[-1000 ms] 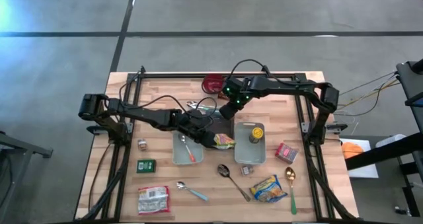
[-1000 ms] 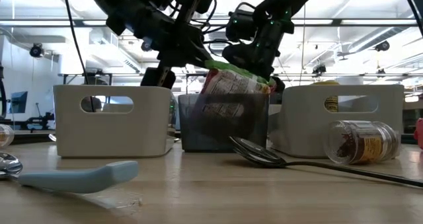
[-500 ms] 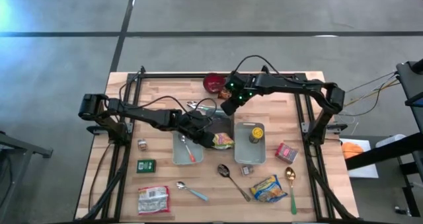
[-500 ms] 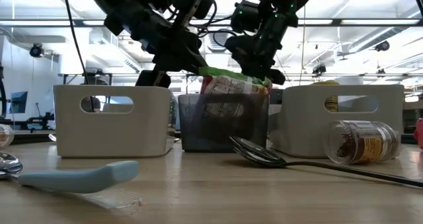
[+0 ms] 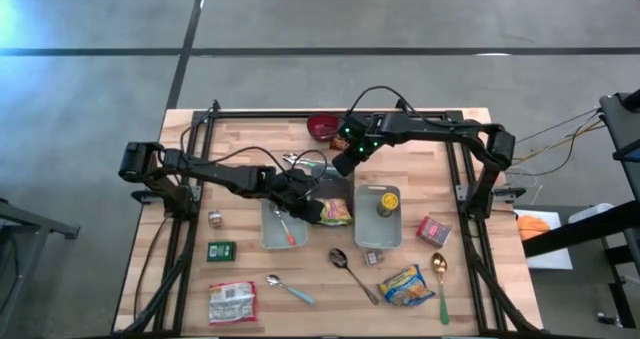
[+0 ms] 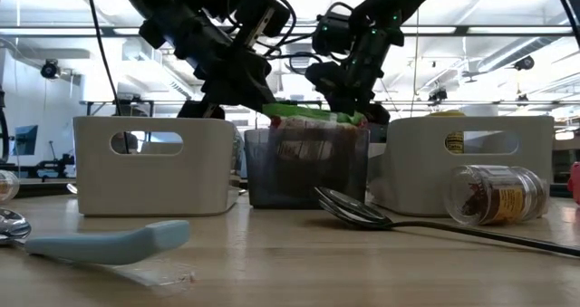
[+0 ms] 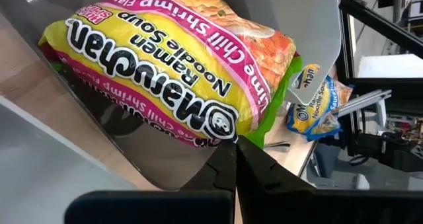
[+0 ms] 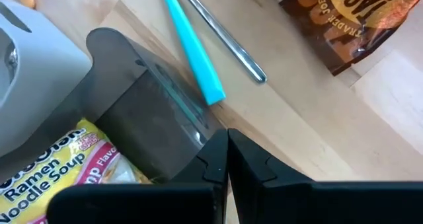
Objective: Pick & Place Food Item
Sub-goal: Put the green noodle pack into the black bin
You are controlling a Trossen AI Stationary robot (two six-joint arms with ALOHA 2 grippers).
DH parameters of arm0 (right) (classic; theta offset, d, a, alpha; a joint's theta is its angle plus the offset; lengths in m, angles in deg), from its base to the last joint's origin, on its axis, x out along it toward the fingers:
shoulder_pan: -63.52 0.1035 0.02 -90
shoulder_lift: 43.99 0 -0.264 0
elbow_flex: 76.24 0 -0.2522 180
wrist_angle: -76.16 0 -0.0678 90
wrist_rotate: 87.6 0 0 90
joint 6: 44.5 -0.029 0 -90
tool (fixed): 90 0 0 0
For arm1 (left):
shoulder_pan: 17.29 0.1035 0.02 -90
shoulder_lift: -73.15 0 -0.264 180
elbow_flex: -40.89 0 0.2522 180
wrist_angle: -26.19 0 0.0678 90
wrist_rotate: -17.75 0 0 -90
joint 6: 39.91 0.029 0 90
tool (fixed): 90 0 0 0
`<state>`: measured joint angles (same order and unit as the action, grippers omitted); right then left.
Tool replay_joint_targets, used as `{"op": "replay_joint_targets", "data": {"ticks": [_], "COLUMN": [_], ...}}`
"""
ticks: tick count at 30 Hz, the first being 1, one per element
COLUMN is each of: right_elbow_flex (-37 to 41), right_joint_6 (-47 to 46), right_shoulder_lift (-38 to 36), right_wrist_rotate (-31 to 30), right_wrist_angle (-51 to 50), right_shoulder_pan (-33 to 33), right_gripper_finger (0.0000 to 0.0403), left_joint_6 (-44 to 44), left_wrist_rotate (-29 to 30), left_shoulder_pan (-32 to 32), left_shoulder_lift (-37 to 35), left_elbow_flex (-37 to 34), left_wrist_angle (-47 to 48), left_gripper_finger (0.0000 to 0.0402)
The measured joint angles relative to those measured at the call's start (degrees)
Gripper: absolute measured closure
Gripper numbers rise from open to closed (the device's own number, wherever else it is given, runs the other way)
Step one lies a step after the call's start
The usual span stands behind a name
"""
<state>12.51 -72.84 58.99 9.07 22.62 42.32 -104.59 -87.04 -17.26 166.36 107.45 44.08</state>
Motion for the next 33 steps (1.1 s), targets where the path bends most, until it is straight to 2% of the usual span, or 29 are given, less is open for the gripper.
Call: {"op": "replay_joint_targets", "data": {"ticks": [12, 33], "right_elbow_flex": [2.8, 2.8], "right_joint_6": [-0.7, -0.6], "right_shoulder_lift": [0.0, 0.2], "right_wrist_rotate": [1.5, 3.9], "right_wrist_angle": [-0.3, 1.3], "right_shoulder_pan": [0.2, 1.5], "right_gripper_finger": [0.0395, 0.0395], "left_joint_6": [0.1, -0.3], "left_wrist_rotate": [-1.6, -4.2], "left_shoulder_pan": [-0.1, -0.1], "left_shoulder_lift": [-0.2, -0.4], "left_elbow_flex": [0.7, 0.8], "left_wrist_angle": [-2.2, -2.1], "left_gripper_finger": [0.0401, 0.0401]}}
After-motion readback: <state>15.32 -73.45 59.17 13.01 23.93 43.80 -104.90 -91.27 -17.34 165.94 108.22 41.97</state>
